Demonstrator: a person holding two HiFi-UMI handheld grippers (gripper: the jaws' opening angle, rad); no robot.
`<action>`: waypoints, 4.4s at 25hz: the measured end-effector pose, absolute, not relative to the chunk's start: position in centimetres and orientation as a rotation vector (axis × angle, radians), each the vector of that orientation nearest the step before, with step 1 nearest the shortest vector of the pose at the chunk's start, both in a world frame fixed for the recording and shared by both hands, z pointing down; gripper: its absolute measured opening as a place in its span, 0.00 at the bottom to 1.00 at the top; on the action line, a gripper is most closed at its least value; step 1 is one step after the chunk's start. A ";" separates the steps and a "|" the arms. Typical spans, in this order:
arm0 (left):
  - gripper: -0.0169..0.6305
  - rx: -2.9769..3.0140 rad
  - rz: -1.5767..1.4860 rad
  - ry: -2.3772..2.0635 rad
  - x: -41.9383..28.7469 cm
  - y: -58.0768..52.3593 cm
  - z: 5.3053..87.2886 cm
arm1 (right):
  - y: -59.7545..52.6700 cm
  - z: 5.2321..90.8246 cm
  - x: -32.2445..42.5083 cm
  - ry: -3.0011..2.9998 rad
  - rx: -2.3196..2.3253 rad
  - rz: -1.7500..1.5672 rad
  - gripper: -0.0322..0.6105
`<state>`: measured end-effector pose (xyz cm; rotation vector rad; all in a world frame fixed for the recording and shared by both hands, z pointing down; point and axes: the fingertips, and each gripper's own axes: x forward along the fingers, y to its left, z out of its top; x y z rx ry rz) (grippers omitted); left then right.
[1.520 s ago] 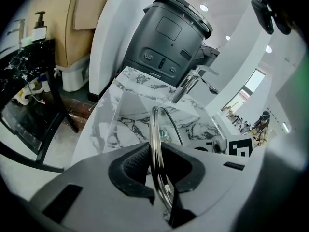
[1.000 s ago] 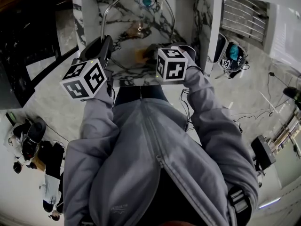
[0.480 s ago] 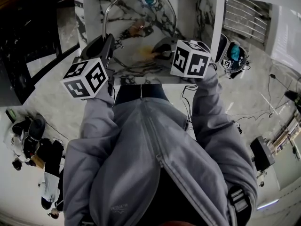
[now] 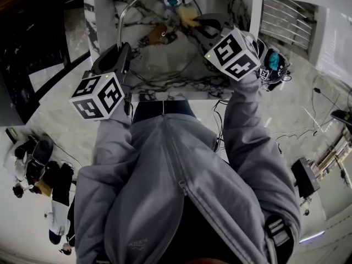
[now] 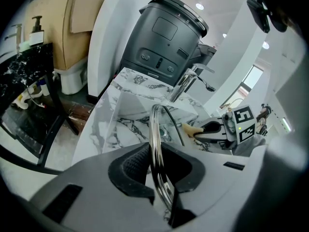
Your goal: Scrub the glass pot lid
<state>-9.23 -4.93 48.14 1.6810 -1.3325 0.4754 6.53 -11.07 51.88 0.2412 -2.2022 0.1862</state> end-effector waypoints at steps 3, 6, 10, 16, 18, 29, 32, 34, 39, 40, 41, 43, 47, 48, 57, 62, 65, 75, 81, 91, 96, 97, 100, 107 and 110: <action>0.13 1.677 0.477 -1.331 -9.2 -5.0 48.2 | -13.8 53.0 6.5 -2.133 0.362 0.046 0.14; 0.13 1.671 0.476 -1.331 -9.2 -5.1 48.3 | -15.6 54.0 6.0 -2.107 0.422 -0.043 0.14; 0.13 1.665 0.467 -1.325 -9.3 -5.1 48.5 | -16.5 55.7 5.4 -2.074 0.400 -0.115 0.14; 0.13 1.656 0.461 -1.318 -9.4 -5.3 48.7 | -16.3 58.3 4.2 -2.042 0.299 -0.186 0.14; 0.13 1.660 0.464 -1.318 -9.4 -5.3 48.7 | -16.0 59.3 4.1 -2.011 0.256 -0.224 0.14; 0.13 1.633 0.446 -1.329 -9.6 -5.1 48.9 | -12.3 61.0 5.0 -1.956 0.034 -0.173 0.14; 0.13 1.632 0.449 -1.335 -9.6 -5.1 48.9 | -10.4 61.4 5.4 -1.926 -0.023 -0.157 0.14; 0.13 1.633 0.449 -1.338 -9.6 -5.1 48.9 | -9.1 61.5 5.8 -1.911 -0.054 -0.139 0.14; 0.13 1.634 0.452 -1.347 -9.7 -5.0 49.0 | -5.9 61.7 6.5 -1.888 -0.137 -0.098 0.14; 0.13 1.635 0.453 -1.349 -9.7 -5.0 48.9 | -5.2 61.7 6.7 -1.883 -0.157 -0.091 0.14; 0.13 1.635 0.453 -1.350 -9.7 -5.0 48.9 | -4.6 61.6 6.8 -1.879 -0.177 -0.083 0.14; 0.13 1.638 0.453 -1.352 -9.6 -5.0 48.9 | -3.3 61.5 7.1 -1.871 -0.217 -0.063 0.14; 0.13 1.650 0.460 -1.358 -9.5 -4.9 48.9 | -0.7 61.4 7.5 -1.851 -0.315 -0.021 0.14; 0.13 1.652 0.460 -1.360 -9.5 -4.9 48.8 | 0.0 61.2 7.6 -1.846 -0.341 -0.009 0.14; 0.13 1.684 0.489 -1.361 -9.3 -4.7 48.5 | 3.8 60.7 8.1 -1.809 -0.469 0.067 0.14; 0.13 1.699 0.500 -1.364 -9.1 -4.6 48.3 | 5.0 59.5 7.4 -1.826 -0.503 0.108 0.14; 0.13 1.695 0.491 -1.366 -9.1 -4.5 48.2 | 5.4 58.2 7.6 -1.843 -0.497 0.136 0.14; 0.13 1.695 0.487 -1.358 -8.7 -4.5 47.8 | 1.2 52.0 7.7 -2.003 -0.329 0.064 0.14; 0.13 1.701 0.491 -1.355 -8.4 -4.6 47.4 | -5.6 48.4 8.9 -2.070 -0.097 -0.027 0.14; 0.13 1.699 0.473 -1.357 -8.2 -4.9 47.1 | -17.1 46.0 12.0 -2.039 0.313 -0.137 0.14; 0.13 1.696 0.476 -1.359 -8.3 -4.9 47.2 | -20.8 46.7 12.5 -1.951 0.385 -0.194 0.14; 0.13 1.696 0.476 -1.358 -8.3 -4.9 47.2 | -21.5 47.1 12.7 -1.926 0.397 -0.203 0.14; 0.13 1.692 0.475 -1.357 -8.3 -5.0 47.2 | -23.5 48.2 13.1 -1.860 0.419 -0.233 0.14; 0.13 1.690 0.480 -1.348 -8.3 -5.2 47.6 | -26.5 50.3 13.2 -1.776 0.447 -0.263 0.14; 0.13 1.684 0.482 -1.345 -8.4 -5.2 47.8 | -26.5 50.7 12.9 -1.806 0.446 -0.221 0.14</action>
